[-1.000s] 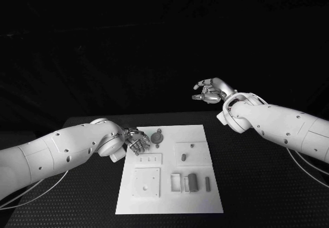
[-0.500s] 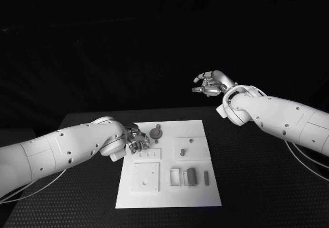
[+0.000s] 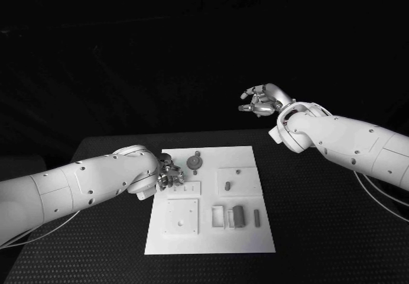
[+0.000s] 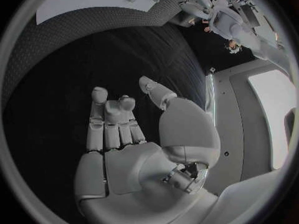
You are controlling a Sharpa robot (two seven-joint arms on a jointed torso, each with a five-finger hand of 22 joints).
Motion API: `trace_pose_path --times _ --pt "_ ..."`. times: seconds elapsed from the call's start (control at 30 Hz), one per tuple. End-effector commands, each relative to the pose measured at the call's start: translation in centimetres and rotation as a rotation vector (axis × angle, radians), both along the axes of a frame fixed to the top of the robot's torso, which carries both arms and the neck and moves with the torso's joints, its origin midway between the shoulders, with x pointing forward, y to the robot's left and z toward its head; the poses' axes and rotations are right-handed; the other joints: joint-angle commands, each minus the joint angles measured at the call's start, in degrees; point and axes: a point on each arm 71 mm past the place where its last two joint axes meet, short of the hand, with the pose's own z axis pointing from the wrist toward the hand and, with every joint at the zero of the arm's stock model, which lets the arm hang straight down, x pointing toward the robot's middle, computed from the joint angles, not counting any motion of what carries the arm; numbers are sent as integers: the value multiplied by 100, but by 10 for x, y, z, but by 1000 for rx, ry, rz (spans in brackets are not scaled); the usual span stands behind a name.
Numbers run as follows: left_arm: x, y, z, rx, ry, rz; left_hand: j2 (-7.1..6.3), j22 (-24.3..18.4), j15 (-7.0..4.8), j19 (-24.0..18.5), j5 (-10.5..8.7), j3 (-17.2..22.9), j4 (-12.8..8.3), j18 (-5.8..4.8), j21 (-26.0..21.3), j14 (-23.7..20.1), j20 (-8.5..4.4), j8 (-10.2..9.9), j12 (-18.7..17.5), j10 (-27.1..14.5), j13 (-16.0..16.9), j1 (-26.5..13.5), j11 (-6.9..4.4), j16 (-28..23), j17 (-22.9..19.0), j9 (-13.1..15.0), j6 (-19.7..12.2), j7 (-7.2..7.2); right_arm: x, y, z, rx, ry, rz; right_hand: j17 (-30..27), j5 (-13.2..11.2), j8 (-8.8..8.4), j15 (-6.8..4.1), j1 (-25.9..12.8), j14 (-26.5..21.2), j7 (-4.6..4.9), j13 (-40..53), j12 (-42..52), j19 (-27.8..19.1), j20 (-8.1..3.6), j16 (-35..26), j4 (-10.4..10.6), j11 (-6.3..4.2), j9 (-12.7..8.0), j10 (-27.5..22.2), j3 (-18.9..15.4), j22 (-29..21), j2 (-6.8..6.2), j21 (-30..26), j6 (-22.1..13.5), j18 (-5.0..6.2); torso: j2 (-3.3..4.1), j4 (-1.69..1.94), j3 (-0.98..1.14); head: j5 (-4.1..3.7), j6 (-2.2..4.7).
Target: Assemble the parts on the task board
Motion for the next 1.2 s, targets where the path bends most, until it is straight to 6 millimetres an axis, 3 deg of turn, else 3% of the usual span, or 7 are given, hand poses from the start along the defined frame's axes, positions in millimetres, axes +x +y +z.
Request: trace_pose_path --times 0.03,0.53,0.7,1.2 --pt "1 0 1 28 -21 3 54 127 -87 69 -23 30 11 110 31 -133 -135 -43 40 -133 3 56 -71 87 -99 254 381 -351 0 2 0 -1 7 15 -9 -26 -33 2 -6 -27 225 -7 7 -39 0 -31 -2 240 -7 -688 -37 83 61 -34 276 44 0 -2 -1 -1 -21" --pt "-1 -9 -4 29 -12 -14 62 127 -115 75 -44 16 18 95 73 -226 -162 -114 125 -147 -14 48 -72 387 -444 285 398 -351 1 7 0 0 4 25 -10 -25 -34 2 -5 -29 225 -12 11 -40 1 -29 1 241 -15 -688 -44 85 66 -35 278 44 -2 0 -1 -42 -84" --pt "-2 -12 -5 31 -4 -25 65 128 -126 83 -46 14 15 94 87 -238 -171 -128 152 -145 -11 48 -74 454 -503 290 399 -352 1 8 -1 8 20 39 -161 -21 -42 1 -15 -162 228 -219 -170 -211 71 -300 32 242 -68 -727 -30 15 64 -220 290 44 -5 0 -4 -46 -82" --pt "-3 -16 -10 35 11 -36 65 128 -126 83 -46 14 15 94 87 -238 -171 -129 152 -145 -11 48 -74 455 -504 290 399 -352 0 17 -1 26 24 73 -202 -21 -43 4 -14 -182 226 -282 -225 -250 94 -374 34 244 -77 -730 -26 -8 60 -273 291 44 -4 2 -1 -50 -41"
